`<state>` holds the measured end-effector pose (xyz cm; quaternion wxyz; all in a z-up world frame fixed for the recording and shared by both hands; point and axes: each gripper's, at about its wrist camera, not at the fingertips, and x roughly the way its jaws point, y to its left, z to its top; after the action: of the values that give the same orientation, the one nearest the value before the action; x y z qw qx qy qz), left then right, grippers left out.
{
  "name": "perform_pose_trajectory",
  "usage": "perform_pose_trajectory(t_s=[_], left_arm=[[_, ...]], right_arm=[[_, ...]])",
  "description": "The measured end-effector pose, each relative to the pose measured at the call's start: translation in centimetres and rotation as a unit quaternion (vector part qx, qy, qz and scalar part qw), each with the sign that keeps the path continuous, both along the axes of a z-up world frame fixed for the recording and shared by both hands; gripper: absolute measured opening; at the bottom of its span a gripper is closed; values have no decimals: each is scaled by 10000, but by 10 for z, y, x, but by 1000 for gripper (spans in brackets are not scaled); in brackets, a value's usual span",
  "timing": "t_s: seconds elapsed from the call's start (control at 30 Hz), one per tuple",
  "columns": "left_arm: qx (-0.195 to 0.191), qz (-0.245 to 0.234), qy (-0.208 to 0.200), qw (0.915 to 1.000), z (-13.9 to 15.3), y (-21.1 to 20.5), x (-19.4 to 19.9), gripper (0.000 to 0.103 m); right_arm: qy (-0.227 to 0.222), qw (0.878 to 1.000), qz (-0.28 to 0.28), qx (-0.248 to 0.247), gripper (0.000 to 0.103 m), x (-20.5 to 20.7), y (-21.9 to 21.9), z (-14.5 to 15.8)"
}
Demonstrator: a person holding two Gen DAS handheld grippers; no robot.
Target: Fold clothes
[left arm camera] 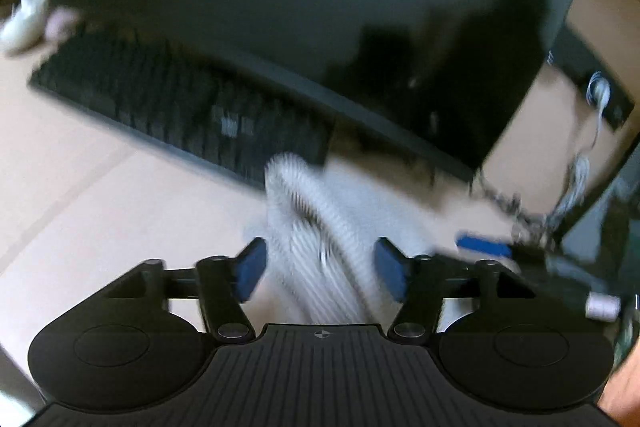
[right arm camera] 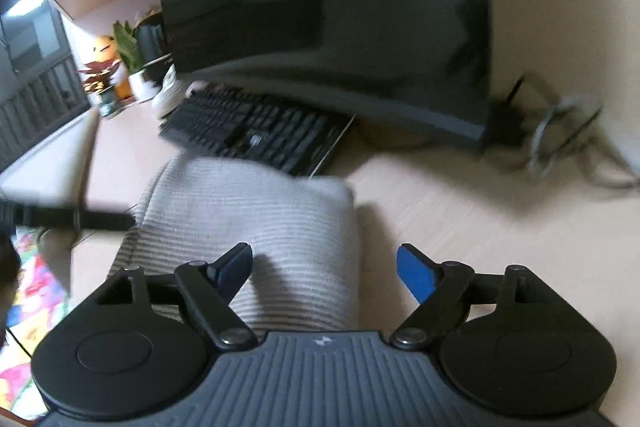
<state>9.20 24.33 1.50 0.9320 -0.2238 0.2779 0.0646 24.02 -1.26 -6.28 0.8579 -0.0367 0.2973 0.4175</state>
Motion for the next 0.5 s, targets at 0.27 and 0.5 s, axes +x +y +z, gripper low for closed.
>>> perform_pose_trajectory(t_s=[0.27,0.5], left_arm=[[-127,-1045,435,9935,-30,22,80,54],[-536,-1360,576,9876,-66,52,92,54]], right_arm=[[-258,9942,992,-319,56,-82,38,-2],[-634,9890,938,-953,63,-111,56,-13]])
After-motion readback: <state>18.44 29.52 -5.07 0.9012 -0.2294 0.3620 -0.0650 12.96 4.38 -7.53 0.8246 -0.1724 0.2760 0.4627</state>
